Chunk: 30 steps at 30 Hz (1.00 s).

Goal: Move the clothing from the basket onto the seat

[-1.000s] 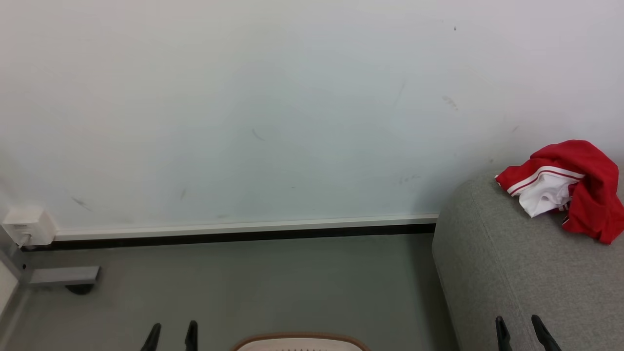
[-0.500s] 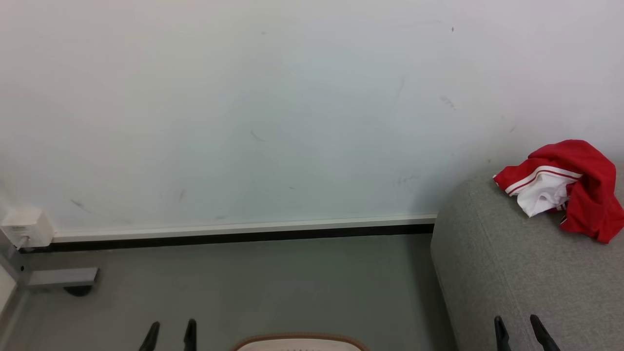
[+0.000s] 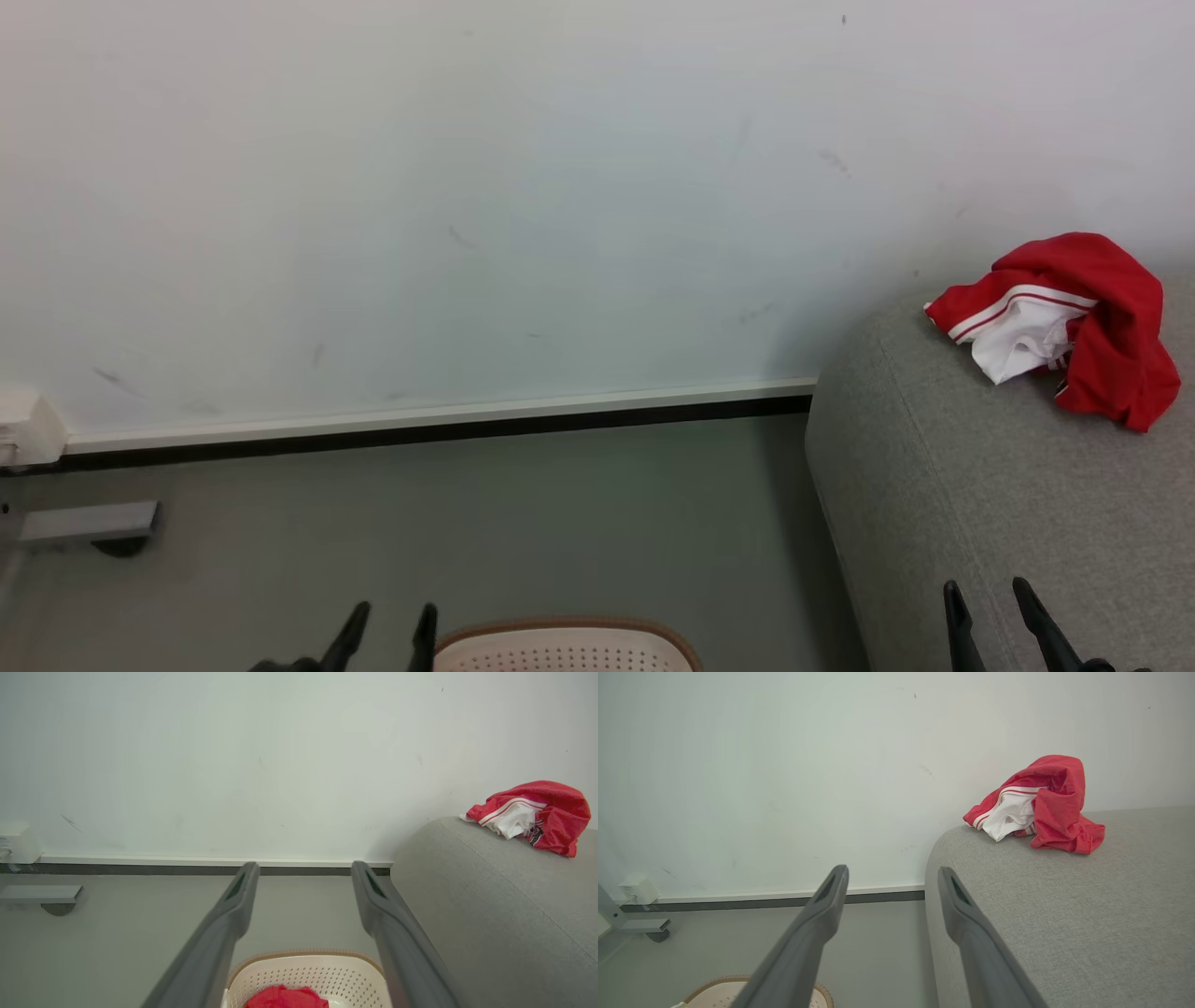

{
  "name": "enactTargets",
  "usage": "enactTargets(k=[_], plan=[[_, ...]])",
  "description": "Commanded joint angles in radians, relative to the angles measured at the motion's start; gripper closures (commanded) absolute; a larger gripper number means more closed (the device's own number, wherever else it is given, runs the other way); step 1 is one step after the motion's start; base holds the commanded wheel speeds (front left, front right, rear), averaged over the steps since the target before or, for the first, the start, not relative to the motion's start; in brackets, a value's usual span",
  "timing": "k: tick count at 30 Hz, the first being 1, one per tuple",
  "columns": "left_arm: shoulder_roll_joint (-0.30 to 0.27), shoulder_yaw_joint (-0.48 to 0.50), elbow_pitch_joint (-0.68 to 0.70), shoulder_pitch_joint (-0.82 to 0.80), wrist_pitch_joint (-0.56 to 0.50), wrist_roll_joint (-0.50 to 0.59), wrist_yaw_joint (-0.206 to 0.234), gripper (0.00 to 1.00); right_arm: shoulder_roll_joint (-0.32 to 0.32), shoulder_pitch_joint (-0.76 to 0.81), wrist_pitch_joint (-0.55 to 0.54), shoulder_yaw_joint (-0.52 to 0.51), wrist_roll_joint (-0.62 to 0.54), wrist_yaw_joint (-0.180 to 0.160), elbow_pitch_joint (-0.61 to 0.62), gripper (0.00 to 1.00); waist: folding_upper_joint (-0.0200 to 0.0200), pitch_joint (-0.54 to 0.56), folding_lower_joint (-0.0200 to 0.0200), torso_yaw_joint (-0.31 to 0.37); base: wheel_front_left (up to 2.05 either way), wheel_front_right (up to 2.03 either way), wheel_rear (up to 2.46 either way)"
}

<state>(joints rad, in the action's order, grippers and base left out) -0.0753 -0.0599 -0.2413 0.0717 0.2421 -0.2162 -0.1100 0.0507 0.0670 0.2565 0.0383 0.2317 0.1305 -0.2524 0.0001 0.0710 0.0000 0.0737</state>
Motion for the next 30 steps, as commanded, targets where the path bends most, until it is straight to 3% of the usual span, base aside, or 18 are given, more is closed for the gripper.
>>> enactTargets(k=[1,5,17,23,30], plan=[[-0.009,-0.031,-0.022,-0.032,-0.031,0.008,-0.007,0.0,0.0,-0.016,-0.002,-0.005,-0.007,0.001,0.013,0.0,-0.0001,-0.025,0.0,0.015,0.0,0.0,0.0],[-0.021,-0.098,-0.068,-0.087,-0.109,0.021,-0.013,0.0,0.003,-0.039,-0.006,-0.005,-0.014,0.001,0.034,0.0,-0.0001,-0.076,0.0,0.043,0.0,0.0,0.0],[-0.035,-0.275,-0.315,-0.37,-0.314,0.05,-0.02,0.0,0.028,-0.249,0.003,0.015,0.013,0.001,0.105,0.0,-0.0001,-0.383,0.0,0.154,0.0,0.0,0.0],[-0.028,-0.31,-0.494,-0.508,-0.349,0.061,-0.018,0.0,0.032,-0.368,0.01,0.03,0.028,0.001,0.136,0.0,-0.0001,-0.515,0.0,0.209,0.0,0.0,0.0],[-0.056,-0.311,-0.646,-0.651,-0.364,0.084,0.021,0.0,0.029,-0.485,0.009,0.03,0.037,0.001,0.236,0.0,-0.0001,-0.689,0.0,0.254,0.0,0.0,0.0]])
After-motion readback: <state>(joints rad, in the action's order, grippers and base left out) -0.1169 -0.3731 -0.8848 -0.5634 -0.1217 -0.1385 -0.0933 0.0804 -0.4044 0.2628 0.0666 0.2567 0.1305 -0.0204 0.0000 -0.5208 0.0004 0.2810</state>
